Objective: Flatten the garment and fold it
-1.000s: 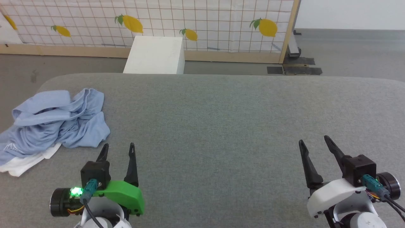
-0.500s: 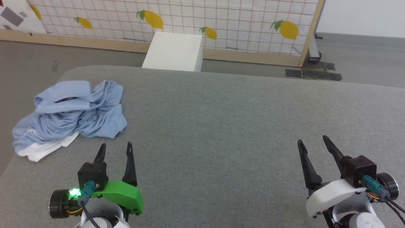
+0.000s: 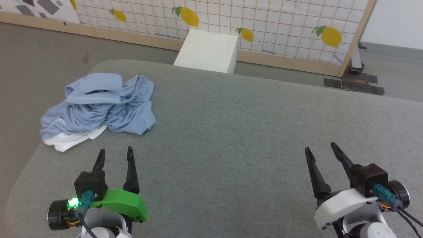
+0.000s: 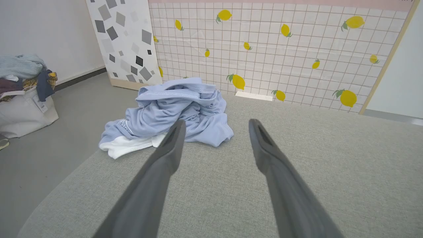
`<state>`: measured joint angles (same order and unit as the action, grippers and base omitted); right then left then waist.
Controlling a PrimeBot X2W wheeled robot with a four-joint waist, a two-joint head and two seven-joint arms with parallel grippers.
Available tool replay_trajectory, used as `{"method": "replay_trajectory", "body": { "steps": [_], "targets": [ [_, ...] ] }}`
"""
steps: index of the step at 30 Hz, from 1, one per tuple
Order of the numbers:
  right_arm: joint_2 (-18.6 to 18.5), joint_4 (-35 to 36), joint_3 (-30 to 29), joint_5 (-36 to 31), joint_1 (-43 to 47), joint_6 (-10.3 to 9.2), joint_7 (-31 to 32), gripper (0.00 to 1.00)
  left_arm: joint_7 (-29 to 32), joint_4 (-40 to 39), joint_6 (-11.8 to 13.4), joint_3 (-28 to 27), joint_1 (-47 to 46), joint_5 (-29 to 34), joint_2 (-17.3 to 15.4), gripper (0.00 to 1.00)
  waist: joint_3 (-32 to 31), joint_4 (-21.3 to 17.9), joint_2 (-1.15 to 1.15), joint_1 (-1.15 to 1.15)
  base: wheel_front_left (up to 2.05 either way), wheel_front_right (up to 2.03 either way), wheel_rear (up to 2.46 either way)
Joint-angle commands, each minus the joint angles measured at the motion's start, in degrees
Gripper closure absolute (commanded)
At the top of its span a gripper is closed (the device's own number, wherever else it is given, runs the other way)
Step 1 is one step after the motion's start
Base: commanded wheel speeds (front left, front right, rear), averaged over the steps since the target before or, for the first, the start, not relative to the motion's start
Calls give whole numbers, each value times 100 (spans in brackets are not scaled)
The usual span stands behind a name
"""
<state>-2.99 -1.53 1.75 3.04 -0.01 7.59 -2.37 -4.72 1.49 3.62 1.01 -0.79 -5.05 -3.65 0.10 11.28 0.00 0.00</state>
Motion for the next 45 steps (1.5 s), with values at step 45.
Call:
{"method": "replay_trajectory", "body": {
  "steps": [45],
  "targets": [
    [9,-224,287,425,-136,-7,-336,0,-540,215,437,123,87,-508,-135,0,-68,1410,0,0,0,0,0]
  ]
}}
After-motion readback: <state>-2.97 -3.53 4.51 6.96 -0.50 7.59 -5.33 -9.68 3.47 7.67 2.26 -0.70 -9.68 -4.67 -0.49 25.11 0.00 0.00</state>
